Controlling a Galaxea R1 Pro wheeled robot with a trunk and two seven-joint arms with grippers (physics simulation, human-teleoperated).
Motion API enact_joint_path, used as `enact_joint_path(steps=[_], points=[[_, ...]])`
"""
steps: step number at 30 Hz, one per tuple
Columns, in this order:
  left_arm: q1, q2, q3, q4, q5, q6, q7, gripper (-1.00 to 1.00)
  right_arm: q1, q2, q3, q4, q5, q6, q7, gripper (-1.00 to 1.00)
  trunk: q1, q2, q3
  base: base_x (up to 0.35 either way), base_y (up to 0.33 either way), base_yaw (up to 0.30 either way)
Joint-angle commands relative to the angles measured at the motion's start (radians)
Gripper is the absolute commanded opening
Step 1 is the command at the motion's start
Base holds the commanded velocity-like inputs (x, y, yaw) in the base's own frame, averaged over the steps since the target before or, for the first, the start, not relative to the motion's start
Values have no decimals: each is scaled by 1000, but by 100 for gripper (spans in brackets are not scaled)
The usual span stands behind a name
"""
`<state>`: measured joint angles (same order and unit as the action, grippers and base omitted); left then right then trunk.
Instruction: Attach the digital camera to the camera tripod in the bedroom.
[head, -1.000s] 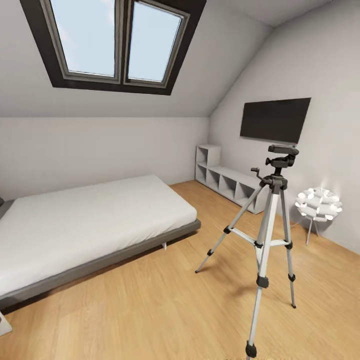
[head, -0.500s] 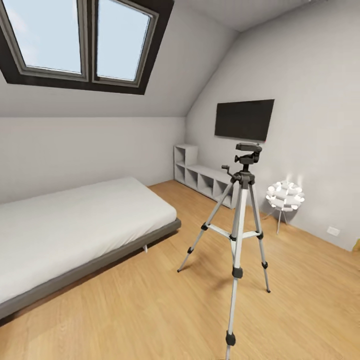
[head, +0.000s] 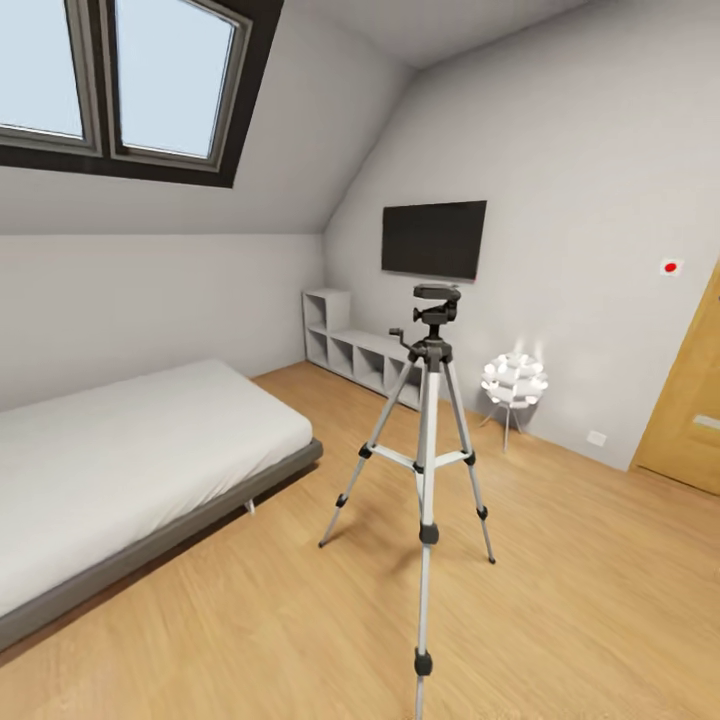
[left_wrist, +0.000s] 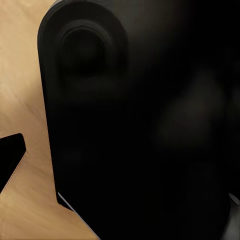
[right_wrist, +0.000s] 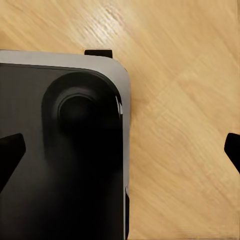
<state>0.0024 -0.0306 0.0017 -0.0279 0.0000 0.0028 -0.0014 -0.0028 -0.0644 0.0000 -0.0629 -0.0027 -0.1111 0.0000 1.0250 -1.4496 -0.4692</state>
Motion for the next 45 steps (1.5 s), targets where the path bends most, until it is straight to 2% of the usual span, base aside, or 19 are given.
enact_joint_path(steps=[1,27,45], points=[[0,0,0,-1,0,0,0,100,0,0,0,0,0,-2,0,100,0,0,-1,0,0,-300],[0,0,0,-1,0,0,0,100,0,0,0,0,0,-2,0,100,0,0,-1,4,0,-300],[0,0,0,-1,0,0,0,100,0,0,0,0,0,-2,0,100,0,0,-1,192,-80,-300]])
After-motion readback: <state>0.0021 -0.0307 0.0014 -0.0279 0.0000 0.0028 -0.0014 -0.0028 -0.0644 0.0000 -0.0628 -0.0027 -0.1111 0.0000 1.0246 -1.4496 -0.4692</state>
